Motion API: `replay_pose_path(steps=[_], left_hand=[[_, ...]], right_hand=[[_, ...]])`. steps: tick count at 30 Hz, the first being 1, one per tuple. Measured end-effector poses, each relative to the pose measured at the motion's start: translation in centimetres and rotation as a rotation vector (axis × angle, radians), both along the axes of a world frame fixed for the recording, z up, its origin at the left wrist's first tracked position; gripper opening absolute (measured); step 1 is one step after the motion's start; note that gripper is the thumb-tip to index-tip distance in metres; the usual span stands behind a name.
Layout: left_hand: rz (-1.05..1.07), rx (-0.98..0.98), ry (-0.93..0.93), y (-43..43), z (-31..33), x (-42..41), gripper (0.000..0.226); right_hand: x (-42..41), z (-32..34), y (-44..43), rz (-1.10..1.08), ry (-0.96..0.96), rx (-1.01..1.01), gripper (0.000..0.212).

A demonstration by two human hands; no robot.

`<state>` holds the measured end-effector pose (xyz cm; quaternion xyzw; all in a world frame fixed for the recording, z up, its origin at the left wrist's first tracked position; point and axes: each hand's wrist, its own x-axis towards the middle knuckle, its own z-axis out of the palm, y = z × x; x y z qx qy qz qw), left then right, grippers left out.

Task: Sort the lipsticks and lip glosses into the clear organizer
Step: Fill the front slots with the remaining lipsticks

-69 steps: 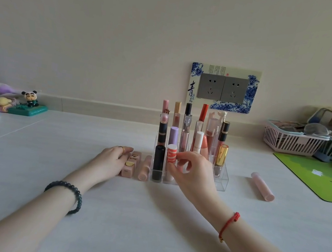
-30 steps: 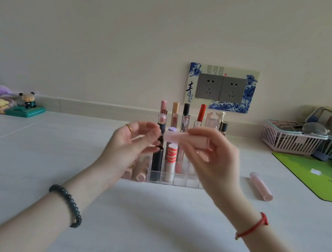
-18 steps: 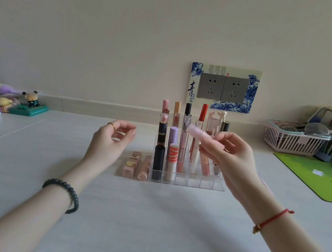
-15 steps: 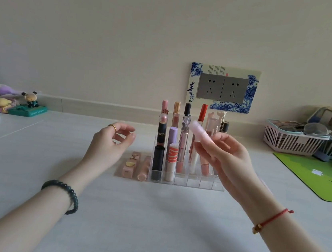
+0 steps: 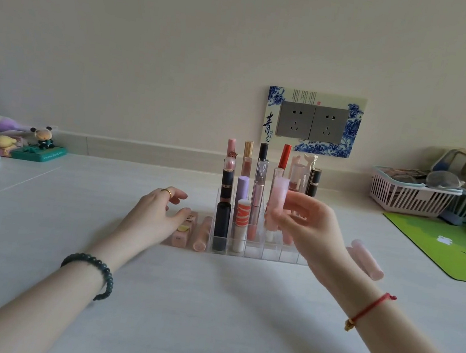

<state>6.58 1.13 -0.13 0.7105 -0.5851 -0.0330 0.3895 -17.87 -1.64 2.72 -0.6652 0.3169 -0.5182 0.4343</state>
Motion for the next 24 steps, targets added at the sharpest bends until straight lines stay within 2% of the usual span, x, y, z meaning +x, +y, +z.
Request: replay_pose_path(steps=[2,5,24], left_hand=[[0.005,0.021,-0.012,0.0,-0.1,0.1,0.031],[0.023,0.052,-0.013,0.0,-0.3,0.3,0.032],[0.053,0.107,-0.026,-0.3,-0.6,0.9,0.032]], right_hand=[[0.5,-0.7,-0.1,-0.058,0.125,-0.115,0.02],[1.2,-1.8,-0.4,-0.113,0.236,-0.171,0.019],[2.0,-3.2,-0.6,-0.383,0.477,-0.287,0.021]])
